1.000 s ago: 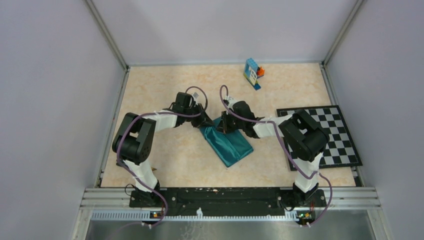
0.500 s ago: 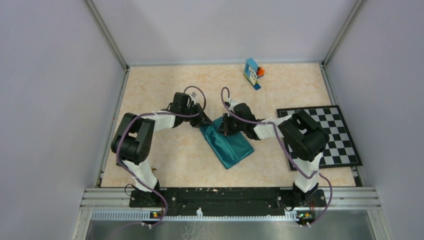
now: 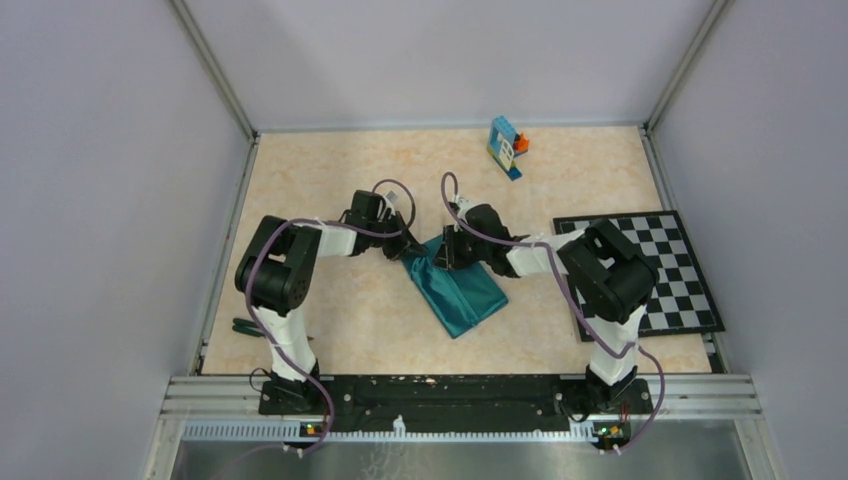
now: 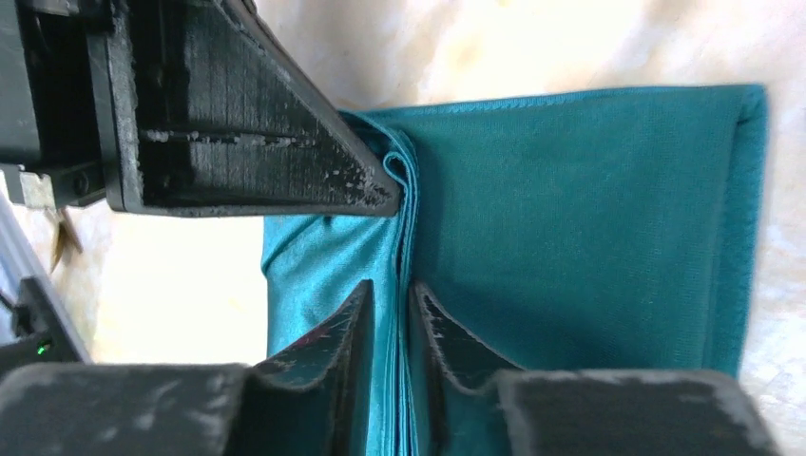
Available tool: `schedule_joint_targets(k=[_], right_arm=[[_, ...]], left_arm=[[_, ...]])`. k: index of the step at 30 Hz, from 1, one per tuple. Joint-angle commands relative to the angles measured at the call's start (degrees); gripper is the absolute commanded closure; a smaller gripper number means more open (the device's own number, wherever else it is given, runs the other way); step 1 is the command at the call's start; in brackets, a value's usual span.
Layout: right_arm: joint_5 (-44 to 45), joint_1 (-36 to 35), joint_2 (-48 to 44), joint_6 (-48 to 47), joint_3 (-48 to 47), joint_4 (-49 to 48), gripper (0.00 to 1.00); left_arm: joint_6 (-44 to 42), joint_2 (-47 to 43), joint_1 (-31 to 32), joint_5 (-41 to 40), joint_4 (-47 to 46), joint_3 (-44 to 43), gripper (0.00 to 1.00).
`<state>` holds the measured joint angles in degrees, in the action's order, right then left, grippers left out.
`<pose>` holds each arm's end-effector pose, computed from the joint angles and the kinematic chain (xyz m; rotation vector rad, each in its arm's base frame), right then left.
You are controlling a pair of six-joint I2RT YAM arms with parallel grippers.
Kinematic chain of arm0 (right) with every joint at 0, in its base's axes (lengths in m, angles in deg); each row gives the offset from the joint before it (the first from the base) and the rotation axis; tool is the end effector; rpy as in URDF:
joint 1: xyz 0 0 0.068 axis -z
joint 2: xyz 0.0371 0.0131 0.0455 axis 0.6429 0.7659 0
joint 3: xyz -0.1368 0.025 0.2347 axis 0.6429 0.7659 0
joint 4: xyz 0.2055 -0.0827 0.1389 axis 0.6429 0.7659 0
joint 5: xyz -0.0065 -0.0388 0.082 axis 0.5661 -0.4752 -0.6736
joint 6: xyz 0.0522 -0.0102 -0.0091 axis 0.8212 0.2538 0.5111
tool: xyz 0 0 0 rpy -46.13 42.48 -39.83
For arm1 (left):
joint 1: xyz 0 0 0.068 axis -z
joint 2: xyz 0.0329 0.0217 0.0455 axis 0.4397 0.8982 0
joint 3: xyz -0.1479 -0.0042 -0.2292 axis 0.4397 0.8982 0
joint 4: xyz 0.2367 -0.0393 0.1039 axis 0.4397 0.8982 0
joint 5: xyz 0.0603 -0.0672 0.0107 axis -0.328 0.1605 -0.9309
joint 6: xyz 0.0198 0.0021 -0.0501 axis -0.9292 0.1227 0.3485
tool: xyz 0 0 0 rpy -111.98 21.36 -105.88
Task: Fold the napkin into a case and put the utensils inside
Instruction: Fold the lower triangle-folded napkin at the center of the board.
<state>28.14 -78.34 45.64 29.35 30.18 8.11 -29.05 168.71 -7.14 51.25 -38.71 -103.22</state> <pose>0.2885 0.2422 0.1300 -0.3689 2.3266 0.9744 0.3365 -0.1364 0.1207 -0.2830 2.5747 -1.1843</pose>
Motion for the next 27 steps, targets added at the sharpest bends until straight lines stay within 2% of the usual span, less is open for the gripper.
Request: schedule_joint_targets(k=[1,4,7,11,13,15,21,27], right_arm=[[4.7,0.55,-4.84,-3.2,-3.67,9.46,0.71],[3.92,0.53,-9.56,-5.23,-2.64,11.4,0.53],[-6.27,0.59,-9.21,-5.34,-2.56,7.73,0.5],[-17.75,0.2,-3.37,0.72,-3.55,-3.14,0.54],[-20.23,-0.02,-0.51,3.19,-4.57,-8.38,0.61],[-22.04,-0.07,2.68,4.49,-6.9,-9.08,0.69],[-21.43,-0.07,8.44,5.68,-8.03,-10.62,0.81],[-22.61,-0.36,9.9,7.58,-4.7,-13.87,0.84]], left_arm=[[-2.29,2.55,-0.56,-1.22,-1.73,-1.06,0.94],[-2.04,3.06,-0.66,-0.62,-2.88,0.09,0.95],[-2.06,3.07,-0.72,-0.55,-3.19,0.74,0.96],[-1.81,3.24,-0.85,-0.68,-3.38,1.24,0.98],[-1.81,3.24,-0.91,-0.74,-3.14,1.23,0.99],[-1.86,3.24,-0.97,-0.84,-2.92,1.24,1.0],[-1.78,3.29,-1.13,-0.84,-3.01,1.76,1.0],[-1.44,3.98,-1.19,-0.77,-3.2,1.55,1.0]])
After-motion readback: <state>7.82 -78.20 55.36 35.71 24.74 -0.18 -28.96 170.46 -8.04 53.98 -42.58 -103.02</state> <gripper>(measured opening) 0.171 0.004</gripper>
